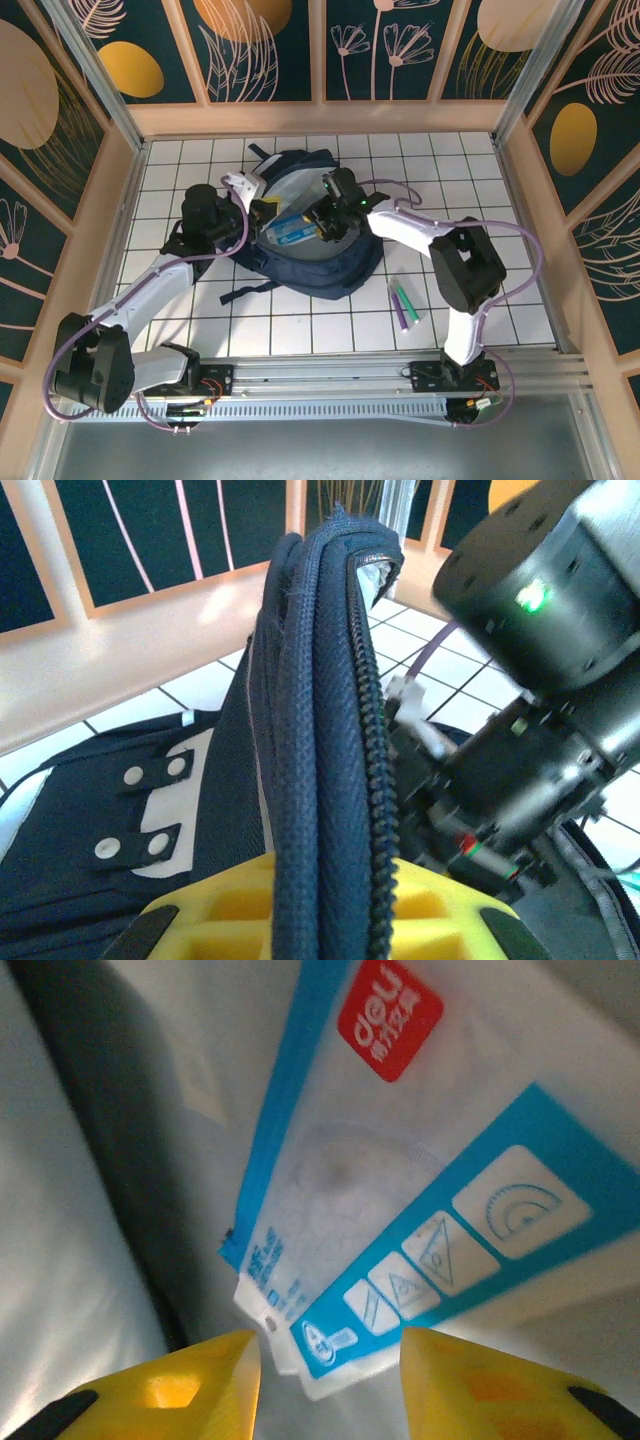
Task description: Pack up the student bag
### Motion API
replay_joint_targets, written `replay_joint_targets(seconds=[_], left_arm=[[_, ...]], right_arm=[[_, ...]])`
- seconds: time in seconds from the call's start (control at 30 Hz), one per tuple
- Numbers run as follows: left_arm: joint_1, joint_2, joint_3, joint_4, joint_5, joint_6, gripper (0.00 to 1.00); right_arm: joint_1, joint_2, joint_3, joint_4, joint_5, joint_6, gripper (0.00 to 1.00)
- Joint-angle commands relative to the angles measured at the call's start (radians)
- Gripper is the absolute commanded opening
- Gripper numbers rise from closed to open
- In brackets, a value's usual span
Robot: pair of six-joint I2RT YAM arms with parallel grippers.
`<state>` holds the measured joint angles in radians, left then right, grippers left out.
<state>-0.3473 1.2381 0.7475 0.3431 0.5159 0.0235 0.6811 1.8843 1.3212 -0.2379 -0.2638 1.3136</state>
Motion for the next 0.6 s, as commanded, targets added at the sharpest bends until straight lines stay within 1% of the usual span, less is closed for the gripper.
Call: replay_joint_targets(seconds=[0.0, 0.1, 0.17, 0.27, 0.3, 0.37, 0.4, 0.47, 0.53, 0.57], left_arm=[[-0.020, -0.004, 0.057, 0.195, 0.066, -0.054, 0.00], [-0.030, 0.021, 0.065, 0.202, 0.073, -0.071, 0.00], [-0.037, 0.037, 0.070, 0.211, 0.077, -0.089, 0.00], [-0.046, 0.056, 0.069, 0.245, 0.083, -0.125, 0.00], [-0.047, 0.059, 0.069, 0.250, 0.084, -0.133, 0.00], [-0.050, 0.063, 0.072, 0.242, 0.090, -0.134, 0.00], [-0.052, 0.062, 0.075, 0.234, 0.089, -0.130, 0.00], [-0.053, 0.060, 0.077, 0.218, 0.083, -0.121, 0.00], [-0.053, 0.055, 0.078, 0.205, 0.079, -0.114, 0.00], [-0.053, 0.054, 0.078, 0.200, 0.079, -0.111, 0.00]], right_arm=[[0.022, 0.059, 0.052, -0.005, 0.045, 0.075, 0.42], [0.036, 0.083, 0.039, 0.024, 0.087, 0.106, 0.44], [0.039, 0.099, 0.003, 0.119, 0.117, 0.113, 0.43], [0.032, 0.138, -0.041, 0.317, 0.115, 0.125, 0.41], [0.030, 0.156, -0.042, 0.383, 0.109, 0.117, 0.37], [0.029, 0.180, -0.027, 0.472, 0.118, 0.100, 0.35], [0.028, 0.190, -0.015, 0.510, 0.127, 0.076, 0.31], [0.027, 0.215, 0.018, 0.546, 0.144, 0.053, 0.29], [0.023, 0.244, 0.045, 0.600, 0.135, 0.055, 0.27], [0.020, 0.263, 0.054, 0.660, 0.129, 0.047, 0.23]])
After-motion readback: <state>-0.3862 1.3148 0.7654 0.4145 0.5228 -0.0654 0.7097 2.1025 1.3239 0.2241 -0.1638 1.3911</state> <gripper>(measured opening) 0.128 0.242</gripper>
